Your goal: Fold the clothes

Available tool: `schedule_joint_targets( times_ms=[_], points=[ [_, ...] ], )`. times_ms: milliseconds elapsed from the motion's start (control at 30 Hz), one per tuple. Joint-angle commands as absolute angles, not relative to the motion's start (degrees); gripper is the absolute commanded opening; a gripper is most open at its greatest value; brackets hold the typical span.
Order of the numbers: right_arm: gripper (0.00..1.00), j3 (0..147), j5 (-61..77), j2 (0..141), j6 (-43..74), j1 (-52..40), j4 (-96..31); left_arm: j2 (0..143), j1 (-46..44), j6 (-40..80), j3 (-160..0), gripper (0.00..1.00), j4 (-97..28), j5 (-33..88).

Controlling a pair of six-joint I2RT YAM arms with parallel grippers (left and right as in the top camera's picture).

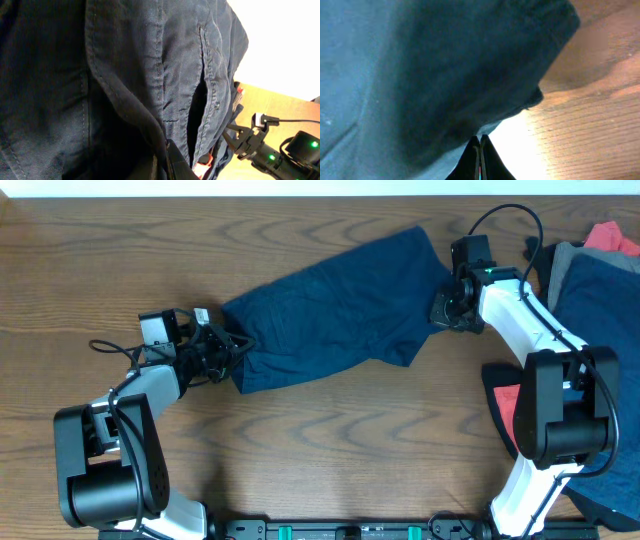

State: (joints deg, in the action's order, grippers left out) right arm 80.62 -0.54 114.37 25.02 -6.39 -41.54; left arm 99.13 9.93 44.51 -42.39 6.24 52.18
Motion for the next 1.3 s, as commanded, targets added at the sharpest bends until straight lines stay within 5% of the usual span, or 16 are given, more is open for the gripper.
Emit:
schedule_joint_targets(
  times_ms=[0,1267],
  points=[
    [0.01,80.84,-5.08,114.87,26.37,-5.89,-41.78,99.44,10.11,43.09,-42.87,0.06,6.00,53.39],
    [0.01,80.09,-6.22,119.35,45.80,-5.54,-34.98,99.44,10.11,43.11,-42.87,0.06,5.98,53.58]
  ],
)
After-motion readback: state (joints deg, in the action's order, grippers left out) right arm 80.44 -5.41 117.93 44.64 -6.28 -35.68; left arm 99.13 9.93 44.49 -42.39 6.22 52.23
